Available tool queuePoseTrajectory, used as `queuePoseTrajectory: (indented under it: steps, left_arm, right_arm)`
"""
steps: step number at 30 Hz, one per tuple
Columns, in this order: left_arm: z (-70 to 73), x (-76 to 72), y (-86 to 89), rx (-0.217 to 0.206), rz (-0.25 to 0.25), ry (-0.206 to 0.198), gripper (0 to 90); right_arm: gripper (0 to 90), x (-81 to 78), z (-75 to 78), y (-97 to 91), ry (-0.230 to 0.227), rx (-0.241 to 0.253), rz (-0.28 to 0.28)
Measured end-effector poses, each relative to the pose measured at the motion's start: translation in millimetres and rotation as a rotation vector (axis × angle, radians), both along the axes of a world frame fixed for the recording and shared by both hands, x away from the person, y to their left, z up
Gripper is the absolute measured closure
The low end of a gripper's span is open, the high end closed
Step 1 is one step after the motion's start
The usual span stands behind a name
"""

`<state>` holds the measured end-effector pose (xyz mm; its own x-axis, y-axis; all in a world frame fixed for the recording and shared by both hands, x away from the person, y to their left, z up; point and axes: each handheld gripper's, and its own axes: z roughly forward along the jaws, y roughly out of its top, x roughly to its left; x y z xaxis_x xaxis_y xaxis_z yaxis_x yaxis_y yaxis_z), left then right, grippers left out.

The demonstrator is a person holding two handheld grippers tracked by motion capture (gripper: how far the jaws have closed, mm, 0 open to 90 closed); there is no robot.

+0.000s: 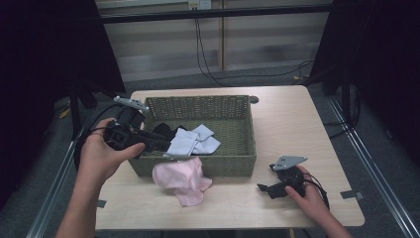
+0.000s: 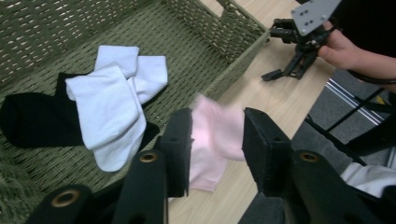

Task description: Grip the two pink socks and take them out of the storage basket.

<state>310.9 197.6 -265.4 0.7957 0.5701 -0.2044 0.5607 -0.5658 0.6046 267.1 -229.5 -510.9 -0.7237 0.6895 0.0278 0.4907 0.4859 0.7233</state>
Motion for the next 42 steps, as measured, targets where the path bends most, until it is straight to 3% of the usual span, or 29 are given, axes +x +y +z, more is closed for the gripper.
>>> queuePoseTrajectory:
  steps: [9, 16, 32, 37, 40, 42]
  left_arm:
    - [-26.2, 1.3, 7.9, 0.031, 0.019, -0.042, 48.8]
    - [-45.4, -4.1, 13.2, 0.024, 0.012, -0.058, 46.4]
    - [-99.5, -18.7, 23.1, 0.040, 0.053, -0.080, 39.8]
    - [-119.1, -21.5, 21.8, 0.025, 0.061, -0.052, 38.3]
    - [-127.3, -19.4, 20.4, 0.054, 0.034, -0.027, 37.7]
    - [-128.5, -19.3, 20.3, 0.047, 0.044, -0.029, 36.4]
  right_arm:
    - [12.6, 0.0, 0.0, 0.0, 0.001, 0.000, -0.001]
    - [12.5, 0.0, 0.0, 0.0, 0.001, 0.000, -0.001]
    - [12.5, 0.0, 0.0, 0.0, 0.000, 0.000, 0.000]
    - [12.5, 0.0, 0.0, 0.1, 0.001, 0.000, -0.002]
    - [12.5, 0.0, 0.0, 0.1, 0.000, 0.000, -0.001]
    - [12.5, 0.0, 0.0, 0.0, 0.001, 0.001, -0.001]
